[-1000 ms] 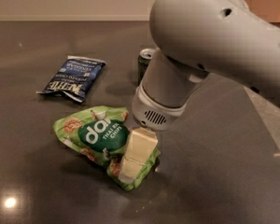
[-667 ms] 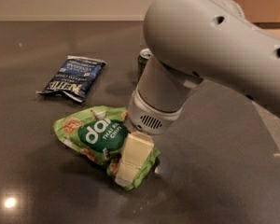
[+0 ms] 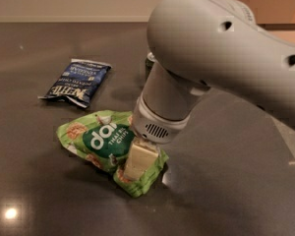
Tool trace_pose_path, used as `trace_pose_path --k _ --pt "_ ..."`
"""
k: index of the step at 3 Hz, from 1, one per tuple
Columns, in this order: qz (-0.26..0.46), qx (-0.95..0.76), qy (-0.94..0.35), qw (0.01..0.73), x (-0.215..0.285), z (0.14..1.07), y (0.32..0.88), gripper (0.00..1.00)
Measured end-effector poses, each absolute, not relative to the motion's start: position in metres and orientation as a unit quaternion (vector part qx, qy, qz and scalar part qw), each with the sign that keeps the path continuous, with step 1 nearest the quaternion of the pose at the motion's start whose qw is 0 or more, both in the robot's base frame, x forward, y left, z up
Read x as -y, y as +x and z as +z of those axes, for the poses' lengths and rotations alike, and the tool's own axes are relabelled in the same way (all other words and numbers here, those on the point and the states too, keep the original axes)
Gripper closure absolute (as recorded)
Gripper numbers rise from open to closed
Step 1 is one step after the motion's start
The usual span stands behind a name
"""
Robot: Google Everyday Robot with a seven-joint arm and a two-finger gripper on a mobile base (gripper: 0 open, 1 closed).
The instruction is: Move green rice chip bag near green can
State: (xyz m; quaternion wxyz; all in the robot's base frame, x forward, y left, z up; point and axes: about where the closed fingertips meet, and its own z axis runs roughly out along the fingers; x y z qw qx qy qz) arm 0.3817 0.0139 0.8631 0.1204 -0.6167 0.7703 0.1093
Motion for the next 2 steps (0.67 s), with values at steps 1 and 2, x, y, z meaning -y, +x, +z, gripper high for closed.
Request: trace_pose_path --k 1,2 --pt "0.109 -0.769 -0.618 0.12 -0.011 0.865 0.382 0.59" --pt "0.1 -0.759 -0.631 0.124 0.002 0.873 0.393 0.83"
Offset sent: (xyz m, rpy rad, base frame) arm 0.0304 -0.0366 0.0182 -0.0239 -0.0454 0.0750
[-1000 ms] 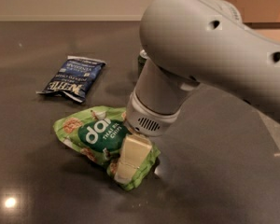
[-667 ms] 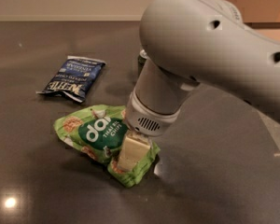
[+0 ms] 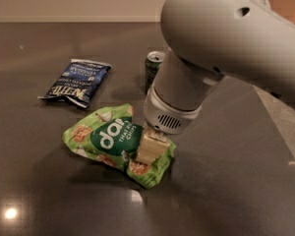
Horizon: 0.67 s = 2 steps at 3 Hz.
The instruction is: Move green rice chip bag near green can
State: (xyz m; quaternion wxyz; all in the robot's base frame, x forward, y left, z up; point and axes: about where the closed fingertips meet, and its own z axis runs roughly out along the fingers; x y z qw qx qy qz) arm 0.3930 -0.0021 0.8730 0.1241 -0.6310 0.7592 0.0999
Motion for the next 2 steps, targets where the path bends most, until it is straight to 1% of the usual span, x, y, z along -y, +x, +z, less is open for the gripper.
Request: trace_pose_path --k 1,2 --pt "0.087 -0.735 -0.658 0.136 0.022 0.887 0.417 1.0" --pt "0.07 -0.701 -0.693 0.151 0.04 0.899 0.444 1.0"
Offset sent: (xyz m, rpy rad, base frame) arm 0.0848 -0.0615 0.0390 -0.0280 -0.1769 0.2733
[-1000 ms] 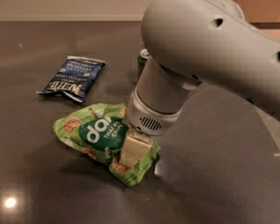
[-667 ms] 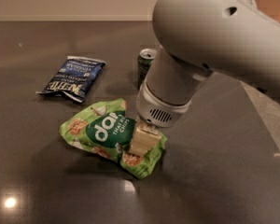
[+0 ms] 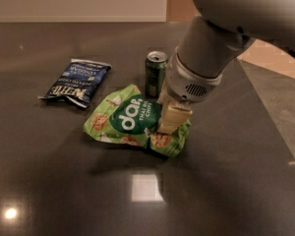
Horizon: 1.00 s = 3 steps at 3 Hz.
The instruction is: Move green rice chip bag near green can
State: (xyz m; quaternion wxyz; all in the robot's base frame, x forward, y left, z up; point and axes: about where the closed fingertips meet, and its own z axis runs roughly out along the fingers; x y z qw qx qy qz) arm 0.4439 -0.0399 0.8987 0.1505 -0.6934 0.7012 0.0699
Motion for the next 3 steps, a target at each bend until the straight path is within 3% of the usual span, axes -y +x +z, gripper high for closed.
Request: trace_pose_path --k 2,3 --pt "0.044 -0.627 -0.76 0.165 0.066 0.91 0.486 1.0" --pt "0.043 -0.602 -0.78 0.166 0.074 0.906 0.5 0.95"
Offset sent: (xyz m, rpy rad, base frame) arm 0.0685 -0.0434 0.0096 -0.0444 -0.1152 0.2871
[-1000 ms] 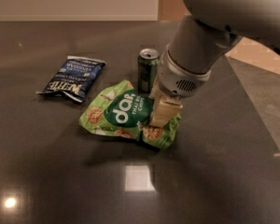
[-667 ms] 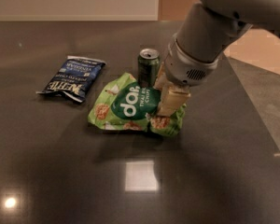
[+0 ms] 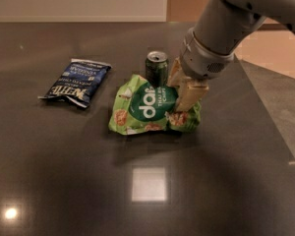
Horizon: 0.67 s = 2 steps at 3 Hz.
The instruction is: Move green rice chip bag near green can
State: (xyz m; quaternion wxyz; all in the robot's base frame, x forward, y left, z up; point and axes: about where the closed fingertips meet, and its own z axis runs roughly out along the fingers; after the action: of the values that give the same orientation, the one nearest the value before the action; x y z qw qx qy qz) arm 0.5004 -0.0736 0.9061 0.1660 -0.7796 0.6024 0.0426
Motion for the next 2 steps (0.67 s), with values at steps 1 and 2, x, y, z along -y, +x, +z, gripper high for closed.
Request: trace_pose_path --k 1,2 --pt "0.042 -0.586 -0.792 0.167 0.079 0.899 0.514 0.77" --pt "0.038 -0.578 -0.798 0.167 0.082 0.895 0.524 0.54"
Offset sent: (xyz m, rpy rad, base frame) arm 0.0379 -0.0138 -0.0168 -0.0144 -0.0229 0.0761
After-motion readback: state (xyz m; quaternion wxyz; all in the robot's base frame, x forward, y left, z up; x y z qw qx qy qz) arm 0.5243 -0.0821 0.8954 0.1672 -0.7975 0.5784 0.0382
